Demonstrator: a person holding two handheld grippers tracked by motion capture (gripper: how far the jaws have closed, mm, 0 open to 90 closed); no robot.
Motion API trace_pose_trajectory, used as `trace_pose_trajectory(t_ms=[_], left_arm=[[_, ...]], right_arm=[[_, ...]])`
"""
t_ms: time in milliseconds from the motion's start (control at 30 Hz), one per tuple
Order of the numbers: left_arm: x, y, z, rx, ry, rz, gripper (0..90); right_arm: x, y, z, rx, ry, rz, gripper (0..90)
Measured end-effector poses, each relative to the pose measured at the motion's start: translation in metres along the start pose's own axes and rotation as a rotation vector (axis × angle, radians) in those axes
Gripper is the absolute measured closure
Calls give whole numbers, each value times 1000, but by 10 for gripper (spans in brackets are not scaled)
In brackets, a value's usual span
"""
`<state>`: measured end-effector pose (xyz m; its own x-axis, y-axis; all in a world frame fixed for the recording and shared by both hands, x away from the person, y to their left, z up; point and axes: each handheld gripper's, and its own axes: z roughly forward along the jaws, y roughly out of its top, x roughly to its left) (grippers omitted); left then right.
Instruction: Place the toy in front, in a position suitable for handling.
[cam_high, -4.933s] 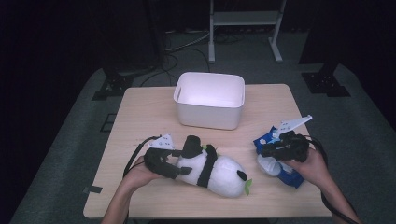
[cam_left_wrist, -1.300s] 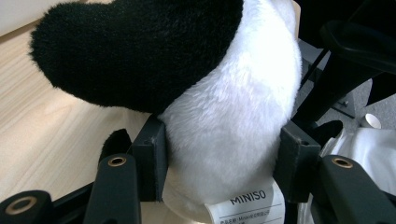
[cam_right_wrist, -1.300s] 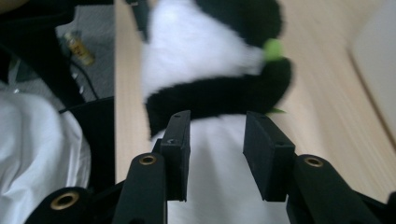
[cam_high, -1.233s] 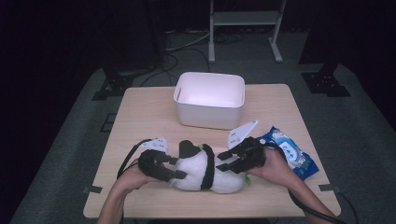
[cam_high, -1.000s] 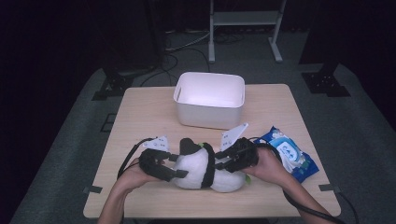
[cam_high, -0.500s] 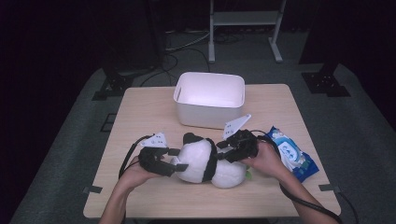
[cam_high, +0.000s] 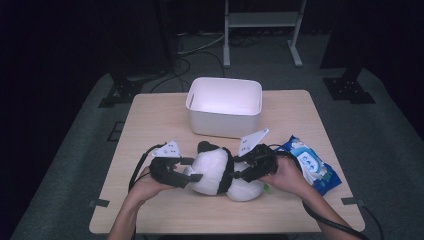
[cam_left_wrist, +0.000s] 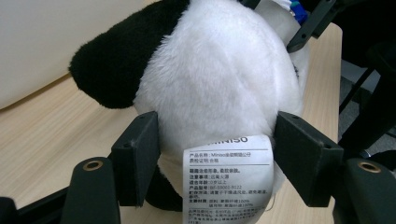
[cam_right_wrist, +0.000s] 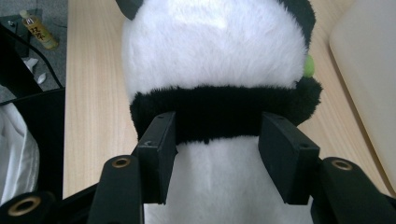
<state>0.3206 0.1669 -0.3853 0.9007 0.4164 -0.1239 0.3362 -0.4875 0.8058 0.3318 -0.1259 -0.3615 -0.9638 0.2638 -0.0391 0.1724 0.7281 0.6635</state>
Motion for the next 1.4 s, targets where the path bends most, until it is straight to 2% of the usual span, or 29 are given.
trace_pose_trajectory(t_ms=[300,400,500,600,667,733,800,900,1033,1133,1233,1300,1400], left_arm=[[0,-2,3,25,14,8,272],[0,-3,10,34,16,20,235],[0,-3,15,42,17,22,200],[0,-3,17,32,18,27,240],[0,-3,16,23,18,24,318],[-1,-3,16,27,17,38,360],[-1,-2,16,34,17,34,393],[-2,0,14,54,15,37,419],[-3,1,8,72,-18,12,449],[-4,2,2,78,-43,-2,463],[-4,3,-1,76,-46,-4,466],[-4,2,-6,95,-61,-9,469],[-3,-1,-6,117,-55,-15,467]], right_arm=[[-8,-2,7,4,-10,19,456],[-12,-4,7,-4,-5,43,453],[-13,-4,7,-3,-6,46,447],[-12,-4,5,3,-15,44,430],[-11,-4,2,-5,-9,50,409],[-10,-5,1,-5,-9,42,397],[-8,-5,0,2,-10,33,387],[-6,-4,1,6,-13,24,381],[-4,-1,4,16,-7,11,364],[-4,0,6,15,15,1,364],[-3,2,9,20,41,5,365],[-2,5,12,22,59,0,368],[-2,7,17,25,63,-4,372]])
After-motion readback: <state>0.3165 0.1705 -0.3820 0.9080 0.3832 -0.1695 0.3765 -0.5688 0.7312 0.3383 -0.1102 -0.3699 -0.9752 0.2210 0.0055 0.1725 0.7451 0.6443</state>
